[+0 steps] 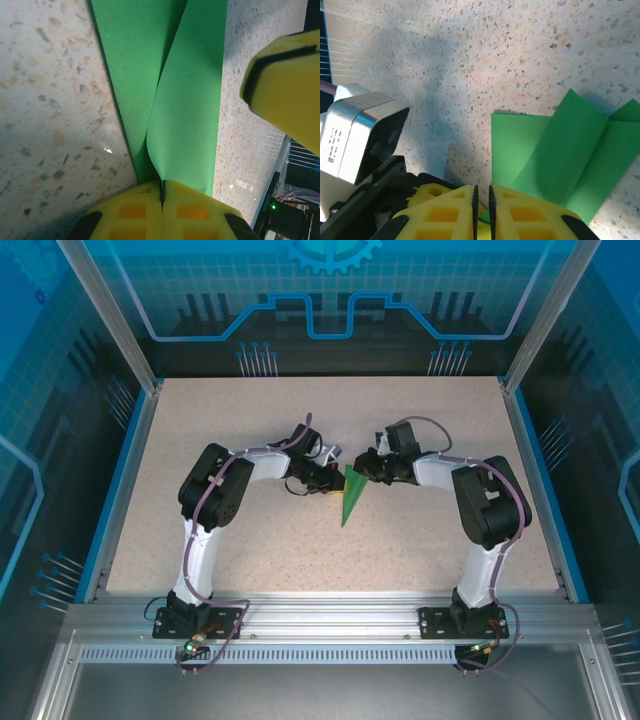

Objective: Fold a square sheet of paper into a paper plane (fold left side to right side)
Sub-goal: Fold the wing for the fifth time at the center of the table.

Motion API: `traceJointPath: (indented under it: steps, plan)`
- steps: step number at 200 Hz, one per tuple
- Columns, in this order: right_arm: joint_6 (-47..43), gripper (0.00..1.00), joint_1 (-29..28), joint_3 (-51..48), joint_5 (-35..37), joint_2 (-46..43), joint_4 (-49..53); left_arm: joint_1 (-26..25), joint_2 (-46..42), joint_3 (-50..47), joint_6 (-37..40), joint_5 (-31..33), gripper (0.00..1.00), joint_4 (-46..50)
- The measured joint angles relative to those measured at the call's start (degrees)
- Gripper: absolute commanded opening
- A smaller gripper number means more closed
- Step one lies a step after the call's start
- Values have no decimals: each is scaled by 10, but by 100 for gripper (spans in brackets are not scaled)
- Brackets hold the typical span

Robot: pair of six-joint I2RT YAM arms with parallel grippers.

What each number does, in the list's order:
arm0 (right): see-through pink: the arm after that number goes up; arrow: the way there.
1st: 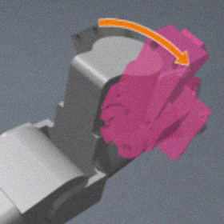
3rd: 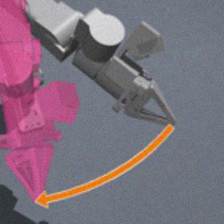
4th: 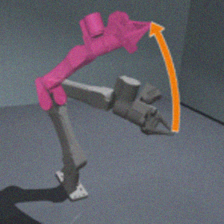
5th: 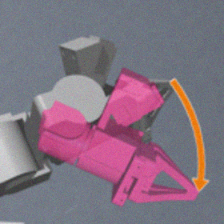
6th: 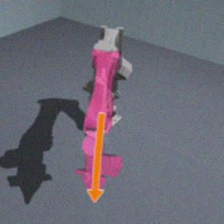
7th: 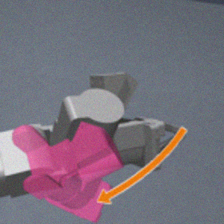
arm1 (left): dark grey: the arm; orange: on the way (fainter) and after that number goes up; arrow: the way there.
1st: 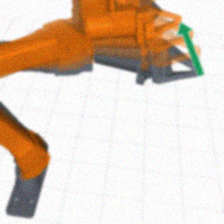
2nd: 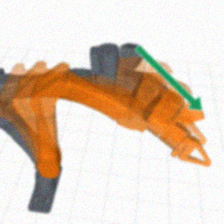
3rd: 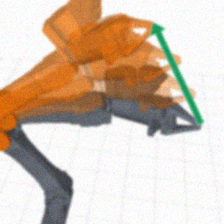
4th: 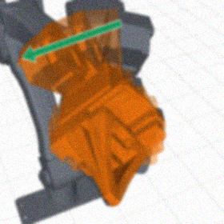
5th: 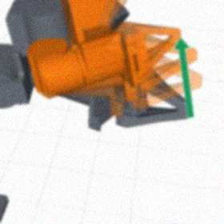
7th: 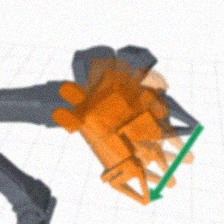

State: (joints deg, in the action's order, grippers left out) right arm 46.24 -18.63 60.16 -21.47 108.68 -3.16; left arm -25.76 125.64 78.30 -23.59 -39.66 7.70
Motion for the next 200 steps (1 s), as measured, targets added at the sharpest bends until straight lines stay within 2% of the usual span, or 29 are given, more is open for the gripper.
traceJointPath:
  steps: [172,200]
  plan:
    - [-28,16,-9,15,20,28,63,-1,0,3,2,6,3,8]
    - [-28,16,-9,14,20,28,63,-1,0,3,2,6,7,8]
